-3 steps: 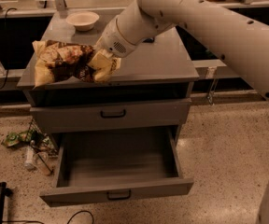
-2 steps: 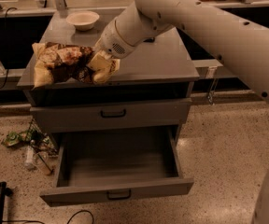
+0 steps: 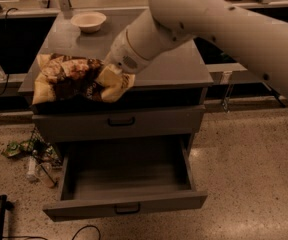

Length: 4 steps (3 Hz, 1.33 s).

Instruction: Place brown chip bag into middle drawer

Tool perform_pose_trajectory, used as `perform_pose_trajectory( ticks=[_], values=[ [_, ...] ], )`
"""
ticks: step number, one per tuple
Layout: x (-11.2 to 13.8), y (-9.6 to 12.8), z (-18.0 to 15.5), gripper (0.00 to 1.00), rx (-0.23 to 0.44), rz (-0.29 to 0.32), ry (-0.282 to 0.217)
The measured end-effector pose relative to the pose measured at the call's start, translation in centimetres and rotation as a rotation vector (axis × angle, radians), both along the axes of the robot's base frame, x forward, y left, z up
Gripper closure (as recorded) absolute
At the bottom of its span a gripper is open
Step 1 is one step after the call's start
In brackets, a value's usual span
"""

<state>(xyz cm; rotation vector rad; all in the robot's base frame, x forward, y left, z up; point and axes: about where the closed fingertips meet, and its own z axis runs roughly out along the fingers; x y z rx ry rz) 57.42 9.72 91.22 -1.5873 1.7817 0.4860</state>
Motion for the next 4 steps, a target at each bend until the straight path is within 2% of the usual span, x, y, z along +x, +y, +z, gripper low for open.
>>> perform_pose_trajectory(
  ticks=[1,2,3,4],
  values=[
    [-4.0,-1.7,-3.9,1.00,-0.037,-0.053,0.062],
    [-6.8,-3.8,-10.8,1.00,-0.119,-0.044,0.125],
    [-6.8,-3.8,-10.8,1.00,-0.119,-0.044,0.125],
    [-7.1,-4.3,-14.0,1.00,-0.128,-0.048,0.155]
  ],
)
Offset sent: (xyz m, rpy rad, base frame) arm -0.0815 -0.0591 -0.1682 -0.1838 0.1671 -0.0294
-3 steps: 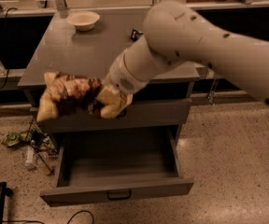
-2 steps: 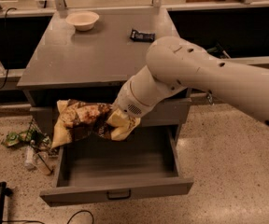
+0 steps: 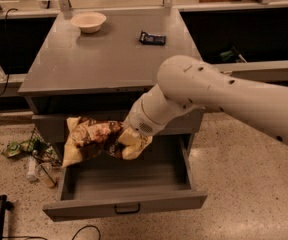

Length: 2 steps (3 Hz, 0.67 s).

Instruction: Place brown chip bag into middle drawer

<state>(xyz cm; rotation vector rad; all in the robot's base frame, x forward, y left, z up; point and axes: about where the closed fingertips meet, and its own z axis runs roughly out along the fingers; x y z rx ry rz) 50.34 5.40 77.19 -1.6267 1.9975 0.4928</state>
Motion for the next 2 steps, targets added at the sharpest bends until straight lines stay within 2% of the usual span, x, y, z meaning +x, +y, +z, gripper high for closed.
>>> perform_pose_trajectory(
  ticks=[1,2],
  values=[
    [-1.1,-1.4,-6.5,1.00,-0.021,0.035,0.039],
    [-1.6,-2.7,-12.2,1.00,-0.085,0.095,0.044]
  ],
)
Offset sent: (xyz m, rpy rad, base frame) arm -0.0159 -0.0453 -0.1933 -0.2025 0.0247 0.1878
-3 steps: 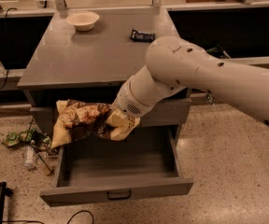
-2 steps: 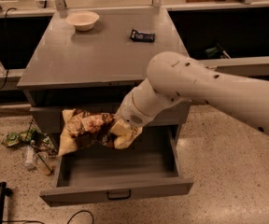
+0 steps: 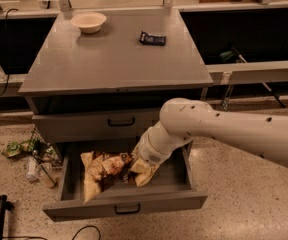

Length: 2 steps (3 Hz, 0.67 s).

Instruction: Place brown chip bag into middle drawer

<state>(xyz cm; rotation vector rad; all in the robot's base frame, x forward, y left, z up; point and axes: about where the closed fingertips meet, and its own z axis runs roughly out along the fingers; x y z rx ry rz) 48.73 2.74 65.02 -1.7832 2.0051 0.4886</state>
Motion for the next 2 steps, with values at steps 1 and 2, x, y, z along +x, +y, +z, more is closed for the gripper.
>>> perform_pose_trajectory(
  ticks=[1,2],
  values=[
    [1.35,-0.59,-3.73,1.00,-0.067,0.062,-0.034],
    [1.56,-0.73,-4.21,1.00,-0.081,0.074,-0.043]
  ],
)
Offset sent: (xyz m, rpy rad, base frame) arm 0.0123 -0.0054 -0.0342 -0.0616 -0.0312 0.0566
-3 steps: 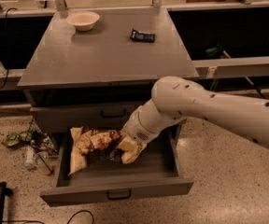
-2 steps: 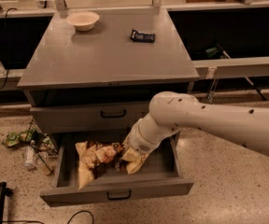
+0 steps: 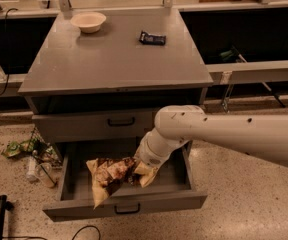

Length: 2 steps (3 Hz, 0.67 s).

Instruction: Place brown chip bag into middle drawer

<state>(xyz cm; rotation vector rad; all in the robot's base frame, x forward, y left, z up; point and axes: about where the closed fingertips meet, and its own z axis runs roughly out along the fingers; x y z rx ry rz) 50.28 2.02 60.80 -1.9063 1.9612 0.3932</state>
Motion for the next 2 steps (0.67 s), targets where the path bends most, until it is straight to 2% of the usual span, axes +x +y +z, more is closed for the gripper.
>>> perform_pose_trajectory(
  ticks=[1,2],
  values=[
    [0.5,0.0,-2.1,1.00,-0.032,-0.014,-0.004],
    [2.3,-0.3,-5.7,1.00,-0.103,-0.017,-0.045]
  ],
)
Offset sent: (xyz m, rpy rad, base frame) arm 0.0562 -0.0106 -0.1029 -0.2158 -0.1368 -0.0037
